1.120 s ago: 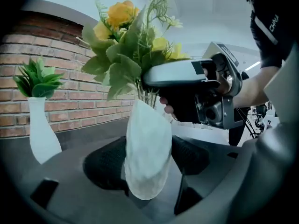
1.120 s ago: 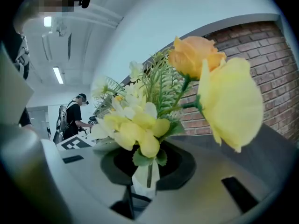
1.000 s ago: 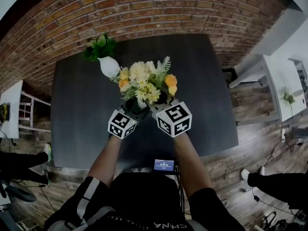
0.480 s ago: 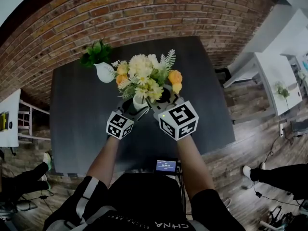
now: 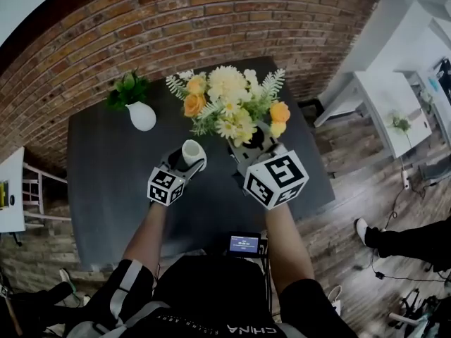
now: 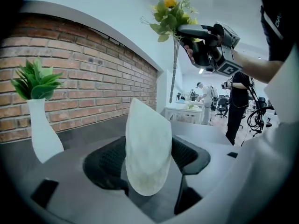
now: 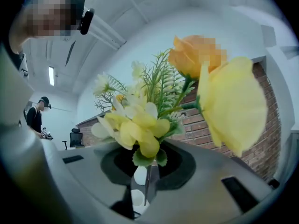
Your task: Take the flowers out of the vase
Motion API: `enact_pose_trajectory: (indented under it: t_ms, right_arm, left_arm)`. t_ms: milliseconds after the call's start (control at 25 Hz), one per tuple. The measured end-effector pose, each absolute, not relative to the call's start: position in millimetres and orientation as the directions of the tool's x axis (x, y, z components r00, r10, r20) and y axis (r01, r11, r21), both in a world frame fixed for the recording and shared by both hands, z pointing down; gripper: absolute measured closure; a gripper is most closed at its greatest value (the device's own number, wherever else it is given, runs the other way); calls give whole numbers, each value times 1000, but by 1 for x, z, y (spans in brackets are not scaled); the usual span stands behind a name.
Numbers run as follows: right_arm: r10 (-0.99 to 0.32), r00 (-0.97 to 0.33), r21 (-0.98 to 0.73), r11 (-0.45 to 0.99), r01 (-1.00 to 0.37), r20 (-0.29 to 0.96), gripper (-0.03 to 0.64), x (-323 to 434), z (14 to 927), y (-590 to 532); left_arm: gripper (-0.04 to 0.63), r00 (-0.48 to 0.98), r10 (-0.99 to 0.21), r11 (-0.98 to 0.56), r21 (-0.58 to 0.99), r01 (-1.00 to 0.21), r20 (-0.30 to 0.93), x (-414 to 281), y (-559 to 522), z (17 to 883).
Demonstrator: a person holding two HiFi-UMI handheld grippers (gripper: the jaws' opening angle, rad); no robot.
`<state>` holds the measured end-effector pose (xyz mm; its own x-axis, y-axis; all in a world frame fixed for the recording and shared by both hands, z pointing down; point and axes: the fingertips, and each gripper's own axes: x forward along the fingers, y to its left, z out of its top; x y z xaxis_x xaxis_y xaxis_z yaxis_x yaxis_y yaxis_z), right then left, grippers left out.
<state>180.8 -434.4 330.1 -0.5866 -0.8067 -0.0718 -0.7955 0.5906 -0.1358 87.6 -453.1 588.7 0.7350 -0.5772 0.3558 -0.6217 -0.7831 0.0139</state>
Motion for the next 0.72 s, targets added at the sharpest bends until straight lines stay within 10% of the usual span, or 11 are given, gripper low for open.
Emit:
enact_pose_trajectory:
  t_ms: [720]
  right_arm:
    - [-845, -517, -175, 493, -852, 137, 545, 224, 412, -403]
  left_arm:
    - [285, 740, -569, -786, 26, -618, 359, 88, -455, 587]
